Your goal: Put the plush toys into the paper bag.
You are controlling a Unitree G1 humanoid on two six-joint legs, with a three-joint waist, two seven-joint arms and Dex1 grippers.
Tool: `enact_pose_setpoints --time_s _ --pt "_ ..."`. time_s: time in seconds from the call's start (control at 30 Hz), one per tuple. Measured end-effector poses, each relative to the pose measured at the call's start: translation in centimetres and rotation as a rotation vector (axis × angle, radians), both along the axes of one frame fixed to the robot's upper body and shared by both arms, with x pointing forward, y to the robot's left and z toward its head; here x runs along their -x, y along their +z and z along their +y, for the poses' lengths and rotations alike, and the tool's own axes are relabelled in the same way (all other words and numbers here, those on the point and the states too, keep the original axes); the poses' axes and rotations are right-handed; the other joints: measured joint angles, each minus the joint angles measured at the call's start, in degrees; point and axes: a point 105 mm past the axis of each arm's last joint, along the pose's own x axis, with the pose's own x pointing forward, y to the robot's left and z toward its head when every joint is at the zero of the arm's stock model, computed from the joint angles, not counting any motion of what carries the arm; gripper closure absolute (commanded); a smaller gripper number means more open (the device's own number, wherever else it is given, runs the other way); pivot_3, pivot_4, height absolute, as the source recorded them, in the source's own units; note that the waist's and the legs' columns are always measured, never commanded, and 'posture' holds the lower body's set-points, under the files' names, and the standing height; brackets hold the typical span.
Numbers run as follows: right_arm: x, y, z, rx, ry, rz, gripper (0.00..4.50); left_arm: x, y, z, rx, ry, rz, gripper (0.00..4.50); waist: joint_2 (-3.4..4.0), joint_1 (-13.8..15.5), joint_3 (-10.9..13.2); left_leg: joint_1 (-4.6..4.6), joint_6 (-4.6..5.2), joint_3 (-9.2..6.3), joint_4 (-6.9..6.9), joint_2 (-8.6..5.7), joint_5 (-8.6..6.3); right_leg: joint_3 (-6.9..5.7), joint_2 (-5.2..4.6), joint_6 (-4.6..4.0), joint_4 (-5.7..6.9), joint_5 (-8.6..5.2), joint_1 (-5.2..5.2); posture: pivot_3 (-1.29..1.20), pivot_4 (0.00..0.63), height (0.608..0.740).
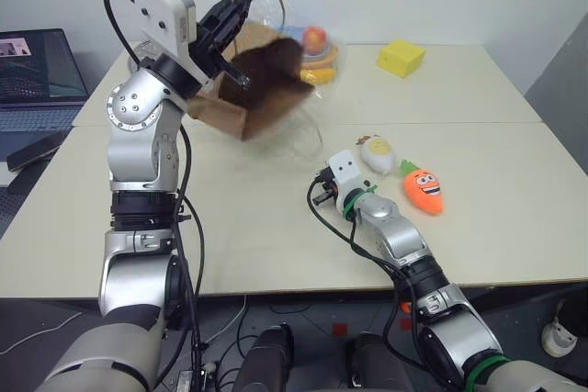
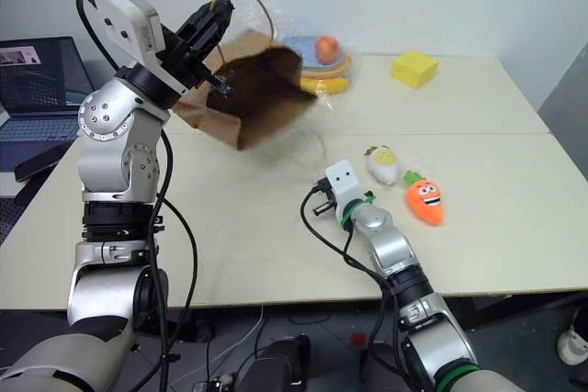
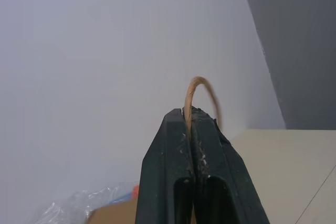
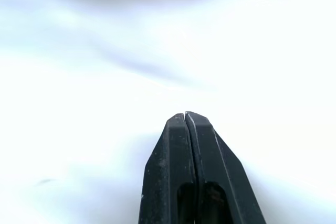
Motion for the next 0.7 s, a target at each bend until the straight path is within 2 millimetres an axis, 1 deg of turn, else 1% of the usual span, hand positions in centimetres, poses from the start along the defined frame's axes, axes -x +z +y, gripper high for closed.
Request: enact_pose_setpoints --time_s 0.07,0.17,0.27,0.33,0.4,0.47,0.53,0.57,0.63,0.7 --pt "-0.4 0.7 -0.3 -0.013 -0.022 -0.023 4.49 -0.1 -1.5 -0.4 -0.025 -0.026 0.059 4.5 0.0 -0.24 0.0 0.0 0.0 -0.02 -0.03 0.02 0.0 -0.01 0.03 0.0 0.01 0.0 0.0 0.0 0.15 0.74" --pt "-0.4 1.1 -0.3 -0.029 -0.014 -0.034 4.49 -0.2 -3.6 -0.5 -0.057 -0.06 0.142 4.5 0.0 -0.51 0.0 -0.01 0.0 -0.03 -0.06 0.05 0.01 -0.02 0.08 0.0 0.01 0.0 -0.01 0.0 0.15 0.74" --pt "0.1 1.8 -0.4 -0.082 0.009 -0.048 4.49 -0.1 -4.1 -0.9 -0.077 -0.09 0.166 4.5 0.0 -0.53 0.0 -0.01 0.0 -0.02 -0.06 0.05 0.0 -0.01 0.08 0.0 -0.01 0.0 -0.01 0.0 0.15 0.74" --pt "0.9 2.8 -0.6 -0.113 0.047 -0.079 4.49 0.3 -4.0 -1.1 -0.086 -0.111 0.163 4.5 0.0 -0.49 0.0 -0.02 0.0 -0.04 -0.07 0.06 0.0 -0.02 0.07 0.0 -0.03 -0.01 -0.01 0.0 0.15 0.74" --pt "2.1 3.8 -1.4 -0.112 0.086 -0.105 4.49 0.6 -4.0 -1.4 -0.099 -0.133 0.168 4.5 0.0 -0.37 0.0 -0.03 0.0 -0.05 -0.07 0.04 0.0 -0.03 0.05 0.0 -0.06 -0.01 -0.01 0.0 0.15 0.74" --pt "3.5 4.3 -3.7 -0.074 0.091 -0.113 4.49 0.8 -4.4 -1.5 -0.108 -0.155 0.188 4.5 0.0 -0.09 0.0 -0.03 0.0 -0.06 -0.07 0.02 -0.01 -0.04 0.02 0.0 -0.12 -0.02 -0.02 0.0 0.15 0.74" --pt "4.7 4.5 -6.2 -0.044 0.068 -0.086 4.49 0.8 -5.1 -1.6 -0.11 -0.178 0.222 4.5 0.0 0.04 0.0 -0.1 -0.01 -0.05 -0.07 0.06 -0.01 -0.05 0.0 -0.05 -0.18 -0.05 -0.02 0.0 0.15 0.74" --pt "5.5 4.5 -6.9 -0.03 0.081 -0.067 4.49 0.9 -5.4 -1.7 -0.111 -0.198 0.241 4.5 0.0 0.06 0.0 -0.11 -0.01 -0.06 -0.07 0.07 -0.01 -0.05 -0.01 -0.07 -0.18 -0.07 -0.02 0.0 0.15 0.74" --pt "8.2 4.5 -8.0 0.014 0.185 0.003 4.49 1.4 -6.0 -2.2 -0.144 -0.254 0.275 4.5 0.0 0.12 0.0 -0.18 -0.01 -0.07 -0.07 0.11 -0.02 -0.1 -0.3 -0.19 -0.22 -0.15 -0.02 0.0 0.15 0.74" --pt "10.7 5.0 -7.8 0.037 0.312 0.059 4.49 1.7 -6.6 -2.4 -0.172 -0.287 0.302 4.5 0.0 0.01 0.0 -0.19 -0.02 -0.07 -0.07 0.15 -0.02 -0.12 -0.37 -0.29 -0.24 -0.22 -0.01 0.0 0.15 0.74"
